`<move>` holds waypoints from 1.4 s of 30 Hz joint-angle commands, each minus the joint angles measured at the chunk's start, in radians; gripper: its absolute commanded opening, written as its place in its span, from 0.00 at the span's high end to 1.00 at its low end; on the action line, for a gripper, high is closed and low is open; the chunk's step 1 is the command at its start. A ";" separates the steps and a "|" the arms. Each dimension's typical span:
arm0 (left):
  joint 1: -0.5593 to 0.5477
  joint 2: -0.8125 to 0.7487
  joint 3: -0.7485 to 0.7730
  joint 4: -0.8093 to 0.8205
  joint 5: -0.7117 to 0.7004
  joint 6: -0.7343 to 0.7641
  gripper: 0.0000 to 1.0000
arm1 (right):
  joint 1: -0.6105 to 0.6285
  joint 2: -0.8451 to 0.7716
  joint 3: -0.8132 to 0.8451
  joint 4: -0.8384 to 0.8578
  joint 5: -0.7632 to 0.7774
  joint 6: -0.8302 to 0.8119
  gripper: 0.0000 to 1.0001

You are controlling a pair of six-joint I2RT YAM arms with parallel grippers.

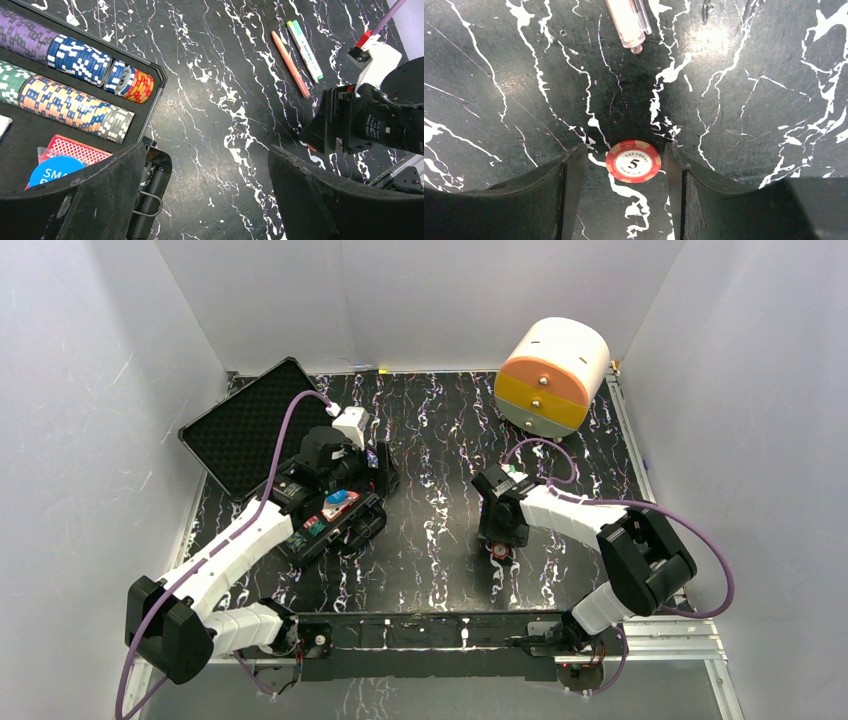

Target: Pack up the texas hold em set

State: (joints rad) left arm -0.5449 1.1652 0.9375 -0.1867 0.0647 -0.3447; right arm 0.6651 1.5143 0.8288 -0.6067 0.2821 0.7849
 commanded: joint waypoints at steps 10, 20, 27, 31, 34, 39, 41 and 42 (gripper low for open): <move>0.006 -0.016 0.011 0.007 0.015 0.000 0.09 | 0.030 -0.013 -0.089 -0.034 -0.026 0.043 0.42; 0.006 -0.014 0.012 0.009 0.021 -0.003 0.08 | 0.028 -0.004 -0.123 0.032 0.039 0.061 0.48; 0.006 -0.013 0.013 0.001 -0.001 -0.020 0.07 | 0.028 0.021 -0.119 0.057 0.050 0.060 0.56; 0.006 -0.019 -0.002 0.016 0.011 -0.042 0.06 | 0.028 -0.016 -0.104 0.051 0.046 0.057 0.59; 0.005 -0.033 -0.033 0.060 0.061 -0.073 0.06 | 0.028 -0.072 -0.072 0.031 0.028 0.057 0.59; 0.003 -0.036 -0.099 0.156 0.155 -0.162 0.07 | 0.027 -0.161 -0.019 0.029 -0.057 0.060 0.59; 0.000 -0.030 -0.126 0.192 0.185 -0.198 0.08 | 0.028 -0.184 -0.006 0.040 -0.098 0.089 0.59; -0.004 -0.028 -0.136 0.217 0.194 -0.220 0.08 | 0.027 -0.194 -0.001 0.049 -0.120 0.100 0.59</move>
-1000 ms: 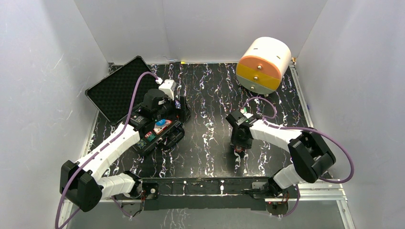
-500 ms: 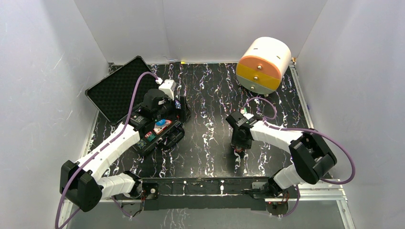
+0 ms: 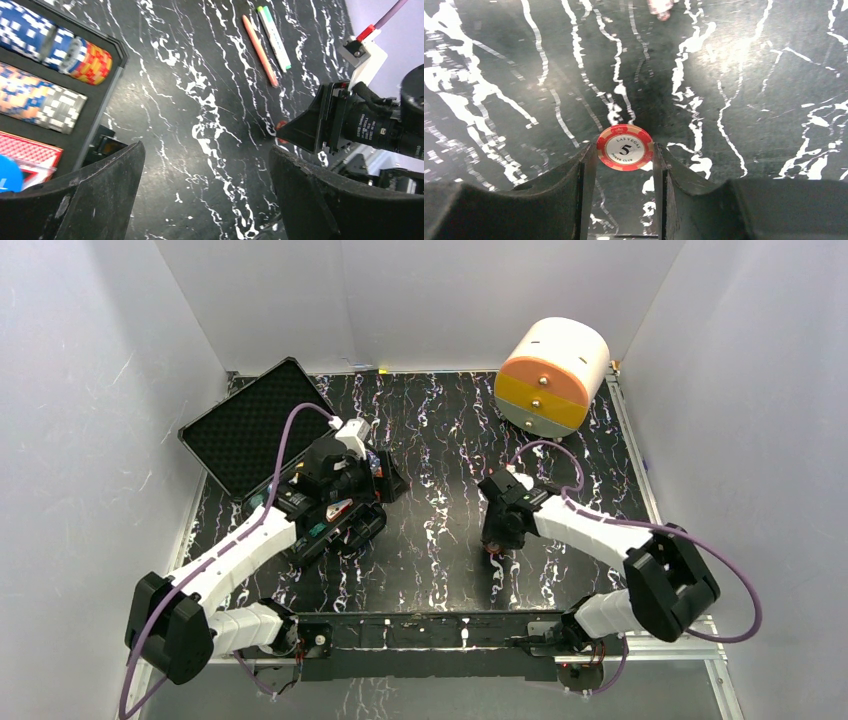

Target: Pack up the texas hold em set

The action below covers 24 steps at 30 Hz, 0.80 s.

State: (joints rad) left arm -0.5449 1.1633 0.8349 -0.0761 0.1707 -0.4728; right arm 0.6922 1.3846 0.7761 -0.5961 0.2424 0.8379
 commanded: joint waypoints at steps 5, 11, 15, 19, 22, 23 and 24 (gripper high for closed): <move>-0.050 -0.020 -0.113 0.224 0.107 -0.162 0.11 | 0.001 -0.119 0.053 0.154 -0.190 0.124 0.58; -0.122 -0.007 -0.282 0.502 0.074 -0.280 0.19 | 0.002 -0.143 0.055 0.351 -0.286 0.291 0.57; -0.162 0.019 -0.334 0.608 0.041 -0.303 0.21 | 0.003 -0.148 0.054 0.423 -0.295 0.396 0.57; -0.183 0.044 -0.349 0.678 0.039 -0.302 0.20 | 0.002 -0.147 0.053 0.447 -0.309 0.465 0.57; -0.193 0.059 -0.361 0.727 0.031 -0.305 0.20 | 0.003 -0.149 0.036 0.470 -0.326 0.519 0.57; -0.196 0.065 -0.363 0.742 0.033 -0.305 0.21 | 0.003 -0.151 0.028 0.484 -0.333 0.536 0.57; -0.198 0.072 -0.362 0.753 0.031 -0.307 0.22 | 0.002 -0.150 0.021 0.499 -0.340 0.549 0.57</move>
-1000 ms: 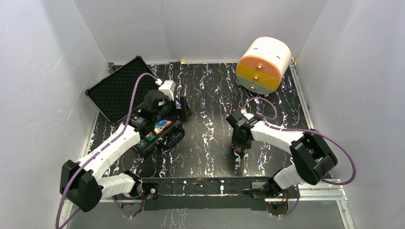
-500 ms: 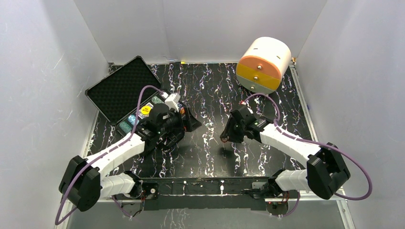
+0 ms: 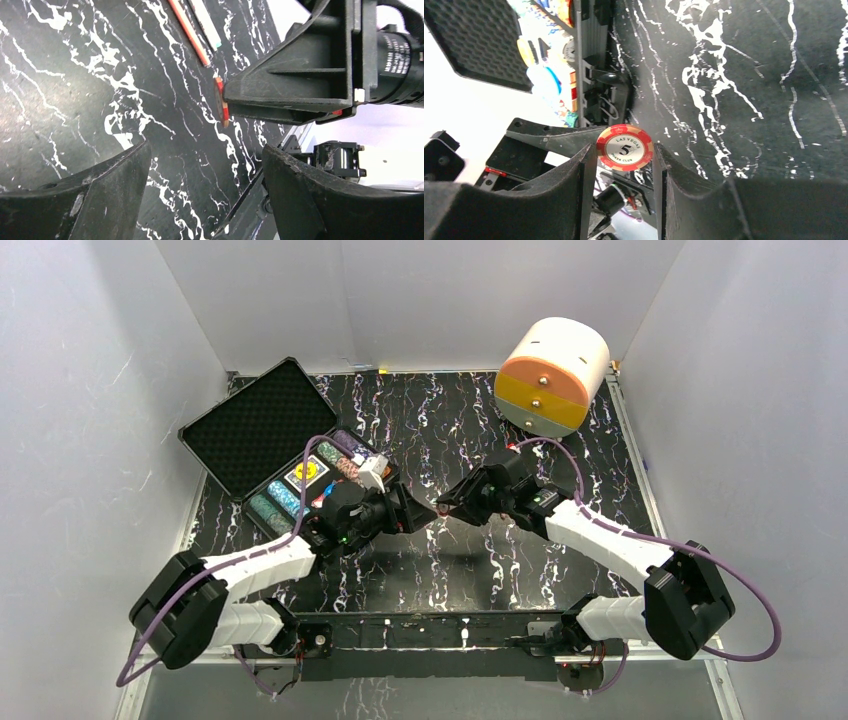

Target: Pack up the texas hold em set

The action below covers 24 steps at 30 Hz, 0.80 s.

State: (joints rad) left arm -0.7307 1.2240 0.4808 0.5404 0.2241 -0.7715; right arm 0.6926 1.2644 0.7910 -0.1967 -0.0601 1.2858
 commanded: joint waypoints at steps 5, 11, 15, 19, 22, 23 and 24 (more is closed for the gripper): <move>-0.020 0.042 0.007 0.174 -0.038 -0.013 0.35 | 0.002 -0.016 -0.002 0.127 -0.066 0.134 0.57; -0.028 0.081 0.037 0.179 -0.059 -0.010 0.54 | 0.002 -0.004 0.001 0.132 -0.080 0.138 0.57; -0.033 0.082 0.049 0.188 -0.074 -0.005 0.60 | 0.002 0.005 -0.006 0.132 -0.084 0.138 0.57; -0.033 0.078 0.056 0.200 -0.075 -0.002 0.62 | 0.002 0.019 -0.014 0.139 -0.088 0.138 0.57; -0.033 0.078 0.055 0.205 -0.067 0.003 0.56 | 0.002 0.027 -0.017 0.143 -0.089 0.139 0.57; -0.033 0.076 0.053 0.206 -0.068 0.004 0.54 | 0.001 0.029 -0.018 0.146 -0.090 0.138 0.57; -0.033 0.074 0.052 0.208 -0.070 0.008 0.54 | 0.002 0.031 -0.018 0.147 -0.091 0.138 0.57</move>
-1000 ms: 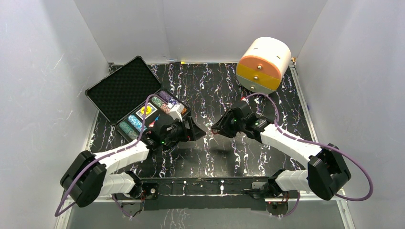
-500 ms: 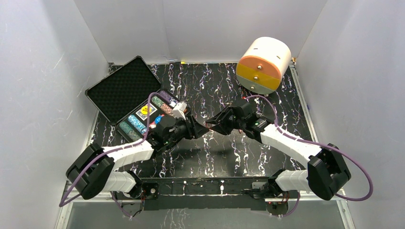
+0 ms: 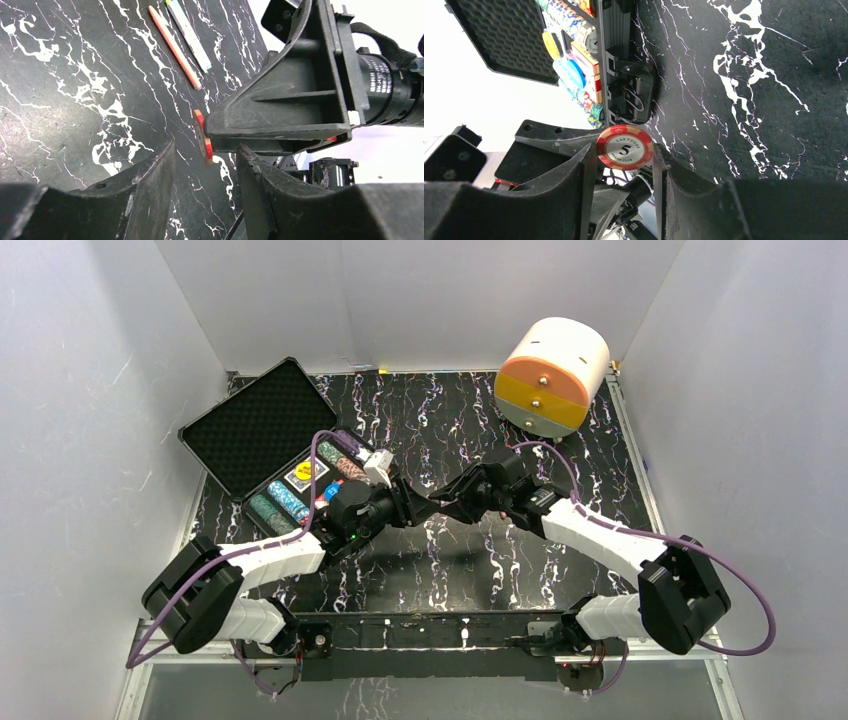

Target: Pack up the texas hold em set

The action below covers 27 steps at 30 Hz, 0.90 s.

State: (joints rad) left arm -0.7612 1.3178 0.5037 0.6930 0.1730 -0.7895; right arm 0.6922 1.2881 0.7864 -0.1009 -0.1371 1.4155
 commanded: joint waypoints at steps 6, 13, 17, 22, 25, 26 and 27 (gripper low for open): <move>-0.003 -0.007 0.046 0.050 -0.041 0.029 0.70 | 0.003 0.018 -0.013 0.060 -0.029 0.007 0.57; -0.002 0.020 0.078 0.017 -0.036 0.038 1.00 | 0.004 0.030 -0.010 0.062 -0.034 0.005 0.57; -0.003 0.006 0.086 -0.021 -0.048 0.077 1.00 | 0.004 0.031 0.001 0.053 -0.024 -0.010 0.54; -0.003 -0.028 0.155 -0.193 -0.075 0.253 1.00 | -0.003 0.032 0.069 -0.004 0.015 -0.115 0.26; -0.003 -0.039 0.240 -0.384 -0.097 0.451 1.00 | -0.014 0.011 0.129 -0.057 0.063 -0.214 0.16; -0.001 -0.039 0.269 -0.454 -0.114 0.514 1.00 | -0.016 -0.004 0.141 -0.067 0.084 -0.236 0.15; 0.001 -0.037 0.300 -0.514 -0.124 0.576 1.00 | -0.021 -0.023 0.147 -0.073 0.105 -0.252 0.14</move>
State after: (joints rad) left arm -0.7616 1.3312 0.6823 0.4107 0.1085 -0.5030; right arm 0.6842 1.3239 0.8421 -0.1421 -0.1089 1.2961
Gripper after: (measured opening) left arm 0.021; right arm 0.843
